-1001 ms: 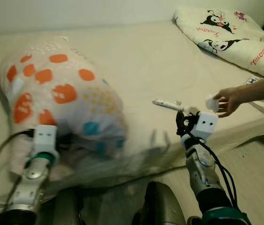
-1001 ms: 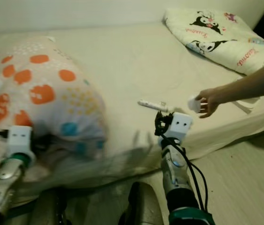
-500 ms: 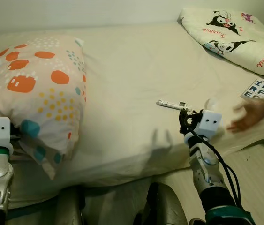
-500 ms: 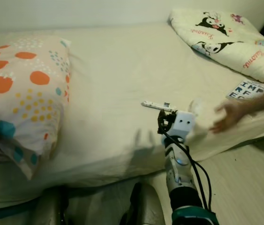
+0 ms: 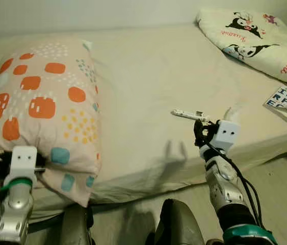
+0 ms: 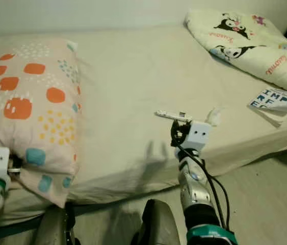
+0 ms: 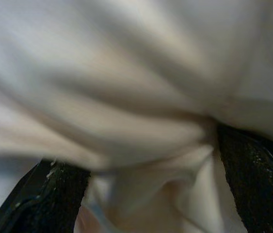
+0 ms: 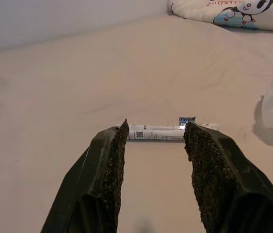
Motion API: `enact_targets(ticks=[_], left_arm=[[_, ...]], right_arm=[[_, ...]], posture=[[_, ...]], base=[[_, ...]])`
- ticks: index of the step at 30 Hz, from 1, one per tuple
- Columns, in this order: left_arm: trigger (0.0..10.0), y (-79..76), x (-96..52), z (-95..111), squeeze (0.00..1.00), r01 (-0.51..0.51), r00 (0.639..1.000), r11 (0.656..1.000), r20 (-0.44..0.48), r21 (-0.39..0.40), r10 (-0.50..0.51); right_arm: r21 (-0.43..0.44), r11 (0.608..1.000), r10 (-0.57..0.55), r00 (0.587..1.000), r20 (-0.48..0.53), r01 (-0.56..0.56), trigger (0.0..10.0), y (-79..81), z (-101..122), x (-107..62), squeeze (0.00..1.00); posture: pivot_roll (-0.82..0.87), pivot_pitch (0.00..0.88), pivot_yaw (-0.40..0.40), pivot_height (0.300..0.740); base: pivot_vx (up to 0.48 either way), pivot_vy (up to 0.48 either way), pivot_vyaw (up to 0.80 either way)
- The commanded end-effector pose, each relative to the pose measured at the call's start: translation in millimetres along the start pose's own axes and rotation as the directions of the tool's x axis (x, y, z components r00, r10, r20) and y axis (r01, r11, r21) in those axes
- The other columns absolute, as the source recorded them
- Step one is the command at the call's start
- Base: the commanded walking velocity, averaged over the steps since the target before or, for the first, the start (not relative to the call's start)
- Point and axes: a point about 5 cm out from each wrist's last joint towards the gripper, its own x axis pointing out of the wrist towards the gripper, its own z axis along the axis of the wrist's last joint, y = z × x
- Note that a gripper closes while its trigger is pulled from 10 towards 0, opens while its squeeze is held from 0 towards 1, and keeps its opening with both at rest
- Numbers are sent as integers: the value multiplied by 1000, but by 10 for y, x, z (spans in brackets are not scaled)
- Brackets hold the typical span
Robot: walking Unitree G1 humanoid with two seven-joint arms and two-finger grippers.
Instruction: Clean up the room
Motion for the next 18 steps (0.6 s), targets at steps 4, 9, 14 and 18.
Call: enact_targets(ticks=[4,9,14,18], left_arm=[[10000,-352,-494,-270,0,248,968,969,-47,15,-247],[10000,-470,-764,-97,0,352,932,936,92,20,-352],[10000,-522,-955,681,0,402,777,905,472,136,-416],[10000,-524,-980,1207,0,397,656,903,637,167,-406]], right_arm=[[2,999,43,995,-87,-43,10000,33,-231,-149,0],[3,998,63,991,-119,-63,10000,64,-331,-234,0],[13,995,101,984,-146,-100,10000,149,-443,-375,0],[31,991,129,984,-119,-127,10000,244,-403,-401,0]], posture=[[125,90,-28,581],[130,89,-30,581],[146,80,-46,581],[140,72,-45,581]], base=[[0,0,0],[0,0,0],[0,0,0],[0,0,0]])
